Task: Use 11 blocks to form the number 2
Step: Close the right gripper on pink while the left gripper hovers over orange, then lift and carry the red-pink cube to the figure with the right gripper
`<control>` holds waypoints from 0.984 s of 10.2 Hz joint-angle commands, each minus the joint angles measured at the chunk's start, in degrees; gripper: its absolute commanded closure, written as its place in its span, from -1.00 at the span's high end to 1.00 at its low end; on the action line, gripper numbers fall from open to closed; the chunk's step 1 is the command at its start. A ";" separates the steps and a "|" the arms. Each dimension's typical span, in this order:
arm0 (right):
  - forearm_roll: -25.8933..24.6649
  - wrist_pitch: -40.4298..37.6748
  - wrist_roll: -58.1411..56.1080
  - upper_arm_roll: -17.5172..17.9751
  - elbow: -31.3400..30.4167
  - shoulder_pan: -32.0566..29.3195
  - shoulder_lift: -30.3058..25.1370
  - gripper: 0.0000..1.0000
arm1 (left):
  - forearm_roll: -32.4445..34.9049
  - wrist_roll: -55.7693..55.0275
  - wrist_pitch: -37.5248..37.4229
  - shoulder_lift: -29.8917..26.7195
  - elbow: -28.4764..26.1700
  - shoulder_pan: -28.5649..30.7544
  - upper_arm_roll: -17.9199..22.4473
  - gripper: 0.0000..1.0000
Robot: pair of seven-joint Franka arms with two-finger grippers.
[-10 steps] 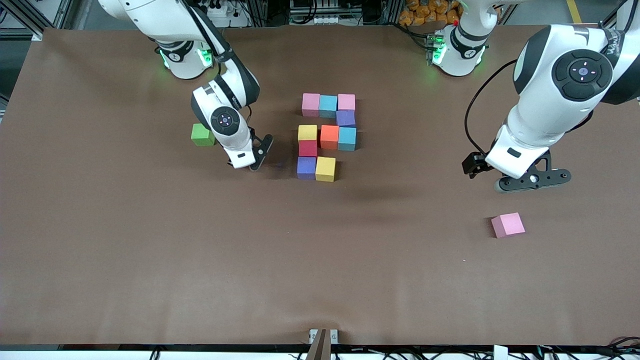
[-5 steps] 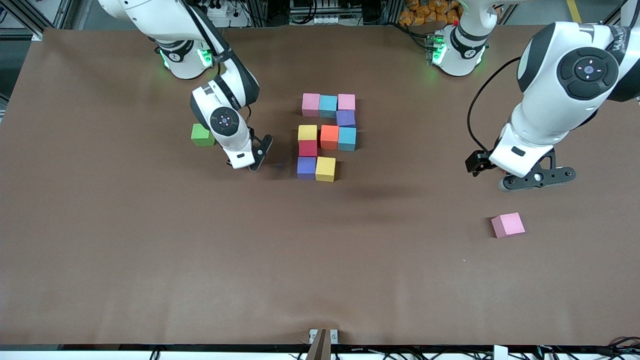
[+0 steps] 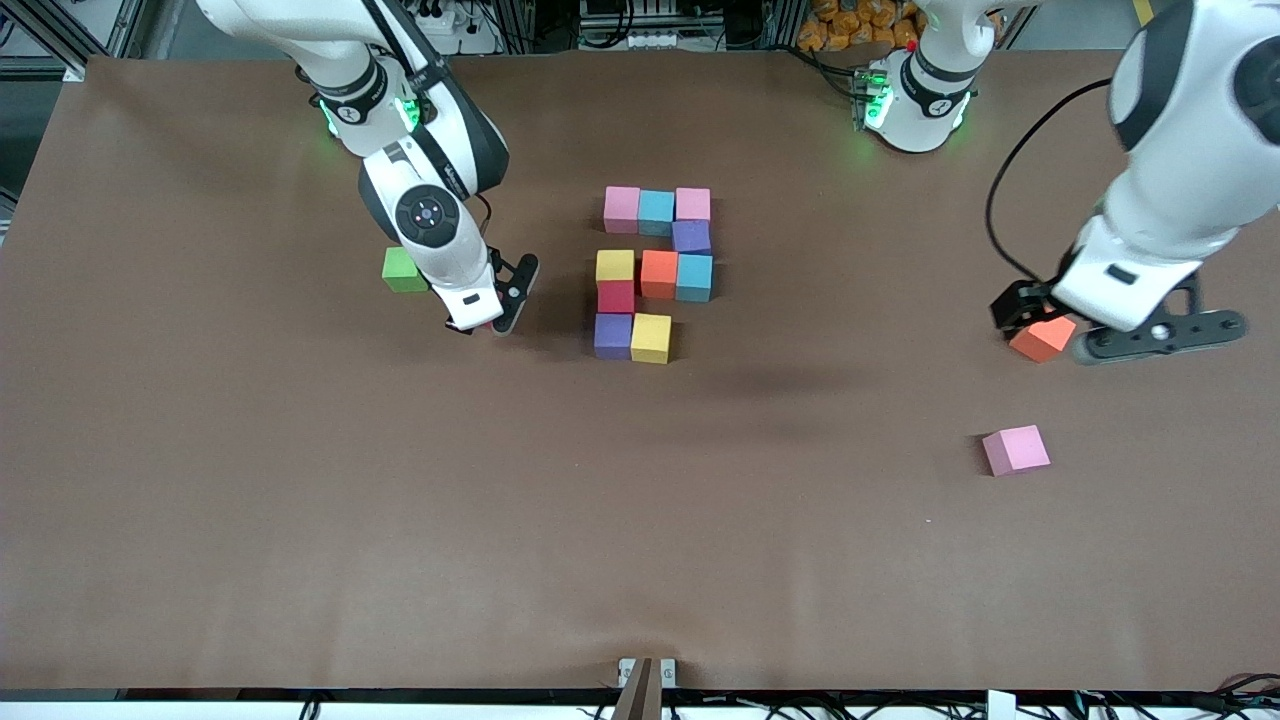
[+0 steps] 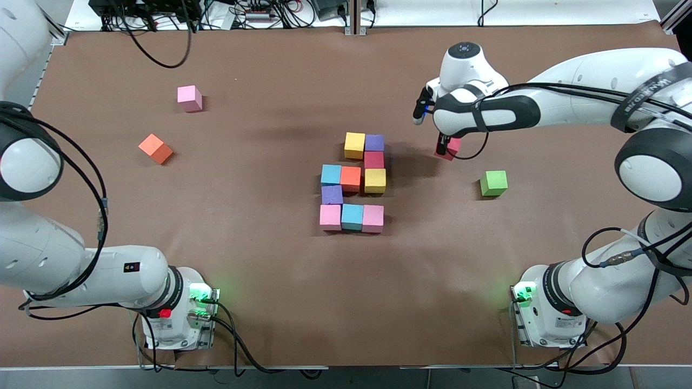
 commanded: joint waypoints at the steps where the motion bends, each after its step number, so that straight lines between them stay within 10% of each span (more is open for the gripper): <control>1: -2.34 -4.64 -0.08 0.05 6.10 1.39 -0.45 -0.02 | -1.43 2.33 -2.64 -1.11 1.56 2.51 -0.26 1.00; 10: -2.88 -6.33 0.80 -3.03 31.51 13.70 15.71 -0.04 | -2.14 11.38 -2.56 -1.47 2.35 6.73 -0.26 1.00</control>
